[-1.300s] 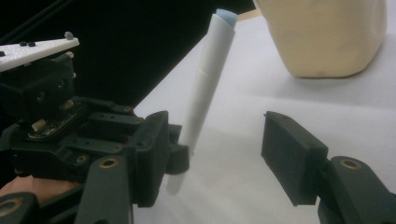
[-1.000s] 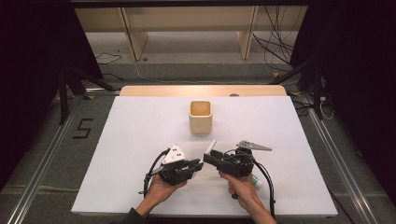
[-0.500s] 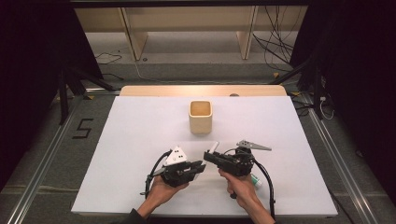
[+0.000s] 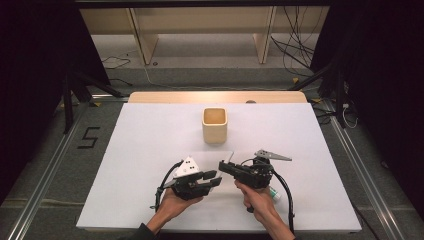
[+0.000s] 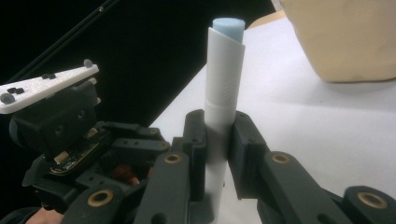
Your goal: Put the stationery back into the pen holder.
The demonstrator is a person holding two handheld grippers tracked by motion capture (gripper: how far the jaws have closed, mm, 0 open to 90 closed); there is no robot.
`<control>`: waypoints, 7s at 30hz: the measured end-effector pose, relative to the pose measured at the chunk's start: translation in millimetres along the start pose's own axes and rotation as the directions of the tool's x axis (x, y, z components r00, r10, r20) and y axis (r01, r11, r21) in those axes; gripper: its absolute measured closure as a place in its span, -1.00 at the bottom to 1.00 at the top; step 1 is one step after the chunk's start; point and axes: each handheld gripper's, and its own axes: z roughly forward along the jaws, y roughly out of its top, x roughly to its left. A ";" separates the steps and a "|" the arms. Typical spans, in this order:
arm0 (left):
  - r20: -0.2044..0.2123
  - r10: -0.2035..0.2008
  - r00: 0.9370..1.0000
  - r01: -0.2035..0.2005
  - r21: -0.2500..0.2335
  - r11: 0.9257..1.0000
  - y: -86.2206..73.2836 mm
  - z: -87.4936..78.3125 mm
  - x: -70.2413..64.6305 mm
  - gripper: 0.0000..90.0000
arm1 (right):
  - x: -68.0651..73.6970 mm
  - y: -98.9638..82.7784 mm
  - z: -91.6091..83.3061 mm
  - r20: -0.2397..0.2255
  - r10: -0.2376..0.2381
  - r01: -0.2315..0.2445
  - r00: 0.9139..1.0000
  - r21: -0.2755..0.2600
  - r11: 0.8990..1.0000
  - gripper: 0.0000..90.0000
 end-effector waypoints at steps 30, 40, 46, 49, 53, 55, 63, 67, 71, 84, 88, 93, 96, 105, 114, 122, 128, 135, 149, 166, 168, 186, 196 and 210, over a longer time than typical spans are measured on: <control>-0.183 -0.044 0.982 0.043 -0.005 0.999 -31.1 -47.3 39.5 -0.42 | -6.2 59.4 -7.1 0.125 -0.116 0.127 0.985 -0.086 0.988 0.75; -0.201 -0.072 0.977 0.066 -0.036 0.997 -40.4 -59.9 44.2 -0.49 | -7.9 81.6 1.3 0.141 -0.117 0.131 0.983 -0.094 0.987 0.74; -0.224 -0.082 0.971 0.076 -0.038 0.996 -46.2 -64.1 47.6 -0.49 | -9.6 91.2 7.2 0.143 -0.110 0.125 0.984 -0.098 0.987 0.74; -0.228 -0.085 0.970 0.081 -0.028 0.996 -49.3 -64.8 48.2 -0.49 | -10.1 97.3 9.9 0.135 -0.102 0.117 0.985 -0.103 0.988 0.74; -0.240 -0.081 0.967 0.077 -0.029 0.997 -50.5 -66.1 48.0 -0.50 | -9.4 105.3 13.7 0.144 -0.103 0.119 0.984 -0.101 0.988 0.74; -0.244 -0.083 0.966 0.078 -0.031 0.996 -50.8 -67.2 48.5 -0.50 | -8.9 109.3 15.7 0.144 -0.101 0.117 0.984 -0.102 0.988 0.74; -0.257 -0.097 0.962 0.089 -0.042 0.995 -53.9 -68.9 49.2 -0.51 | -8.6 126.5 21.4 0.142 -0.090 0.109 0.986 -0.127 0.986 0.74; -0.260 -0.094 0.961 0.088 -0.034 0.996 -55.1 -69.4 49.4 -0.53 | -10.9 134.5 24.7 0.157 -0.083 0.105 0.984 -0.135 0.985 0.74; -0.260 -0.092 0.961 0.087 -0.031 0.996 -55.4 -69.8 49.0 -0.53 | -13.9 140.8 28.8 0.170 -0.074 0.099 0.983 -0.140 0.985 0.74; -0.259 -0.093 0.961 0.087 -0.036 0.996 -56.3 -69.8 48.6 -0.54 | -24.3 156.3 41.5 0.239 -0.055 0.096 0.969 -0.165 0.982 0.74; -0.259 -0.098 0.961 0.090 -0.043 0.995 -56.8 -69.3 48.6 -0.54 | -28.0 159.3 46.7 0.257 -0.049 0.095 0.965 -0.170 0.981 0.74; -0.256 -0.090 0.963 0.083 -0.037 0.996 -57.0 -68.0 47.3 -0.54 | -33.8 161.4 53.9 0.280 -0.045 0.094 0.959 -0.163 0.982 0.74; -0.255 -0.091 0.963 0.084 -0.035 0.996 -57.3 -67.7 47.4 -0.54 | -35.5 161.4 57.1 0.288 -0.039 0.087 0.957 -0.155 0.984 0.74; -0.252 -0.087 0.964 0.083 -0.025 0.996 -57.8 -67.1 47.0 -0.54 | -39.3 160.0 64.4 0.300 -0.043 0.087 0.953 -0.133 0.987 0.74; -0.249 -0.087 0.965 0.084 -0.023 0.996 -58.1 -66.4 46.5 -0.54 | -43.0 157.4 70.8 0.317 -0.048 0.087 0.947 -0.108 0.990 0.74; -0.251 -0.084 0.964 0.083 -0.015 0.996 -59.0 -65.2 46.7 -0.55 | -44.2 153.0 78.8 0.328 -0.063 0.093 0.942 -0.077 0.993 0.74; -0.252 -0.085 0.964 0.083 -0.018 0.996 -59.0 -65.2 46.3 -0.55 | -44.8 149.0 84.5 0.339 -0.080 0.103 0.937 -0.049 0.994 0.74; -0.252 -0.083 0.964 0.082 -0.017 0.997 -59.4 -64.9 46.4 -0.55 | -45.5 146.6 87.9 0.347 -0.093 0.111 0.933 -0.034 0.993 0.74; -0.251 -0.079 0.965 0.079 -0.008 0.997 -60.1 -63.3 45.5 -0.55 | -46.4 140.2 94.4 0.355 -0.108 0.116 0.929 -0.003 0.993 0.74; -0.251 -0.073 0.965 0.076 0.001 0.997 -60.6 -62.9 45.7 -0.55 | -50.2 133.0 98.2 0.372 -0.125 0.125 0.920 0.026 0.992 0.56; -0.252 -0.074 0.965 0.076 -0.001 0.997 -60.7 -62.8 45.7 -0.55 | -49.6 133.6 97.2 0.371 -0.121 0.122 0.921 0.023 0.992 0.36; -0.255 -0.076 0.964 0.081 0.007 0.997 -61.5 -62.5 45.8 -0.55 | -48.4 131.8 50.9 0.369 -0.149 0.159 0.918 0.003 0.987 -0.19; -0.261 -0.082 0.962 0.085 0.000 0.996 -61.7 -63.2 46.2 -0.55 | -43.4 113.1 13.4 0.357 -0.238 0.233 0.903 0.057 0.971 -0.26; -0.266 -0.091 0.960 0.090 -0.015 0.996 -62.1 -66.6 47.6 -0.55 | -29.4 84.5 -29.9 0.317 -0.348 0.299 0.882 0.194 0.934 -0.32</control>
